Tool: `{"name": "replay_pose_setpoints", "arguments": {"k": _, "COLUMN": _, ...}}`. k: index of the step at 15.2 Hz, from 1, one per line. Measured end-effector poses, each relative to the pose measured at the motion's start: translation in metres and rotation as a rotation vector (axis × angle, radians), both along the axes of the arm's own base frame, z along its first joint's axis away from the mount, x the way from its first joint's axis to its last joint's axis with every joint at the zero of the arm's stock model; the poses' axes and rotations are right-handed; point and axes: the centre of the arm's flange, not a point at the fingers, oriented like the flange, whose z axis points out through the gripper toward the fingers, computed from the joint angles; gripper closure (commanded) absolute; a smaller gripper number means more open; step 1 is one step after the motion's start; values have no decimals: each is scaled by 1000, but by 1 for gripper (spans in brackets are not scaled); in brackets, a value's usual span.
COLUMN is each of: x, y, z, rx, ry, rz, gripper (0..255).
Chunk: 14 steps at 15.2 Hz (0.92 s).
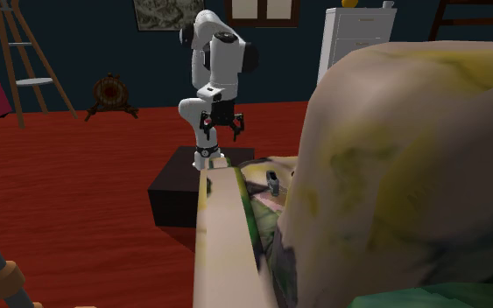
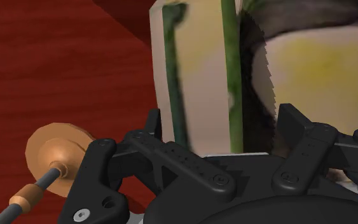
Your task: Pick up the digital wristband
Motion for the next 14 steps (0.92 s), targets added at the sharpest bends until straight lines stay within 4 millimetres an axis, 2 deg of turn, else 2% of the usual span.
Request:
{"name": "replay_pose_setpoints", "arguments": {"k": 2, "x": 19, "y": 23, "z": -4, "rx": 2, "ry": -8, "rz": 6, "gripper": 0}}
{"name": "replay_pose_setpoints", "arguments": {"k": 6, "x": 47, "y": 58, "z": -15, "rx": 5, "ry": -22, "rz": 15, "gripper": 0}}
{"name": "replay_pose_setpoints", "arguments": {"k": 9, "x": 63, "y": 94, "z": -25, "rx": 8, "ry": -33, "rz": 24, "gripper": 0}}
{"name": "replay_pose_setpoints", "arguments": {"k": 14, "x": 100, "y": 143, "z": -37, "rx": 13, "ry": -51, "rz": 37, "gripper": 0}}
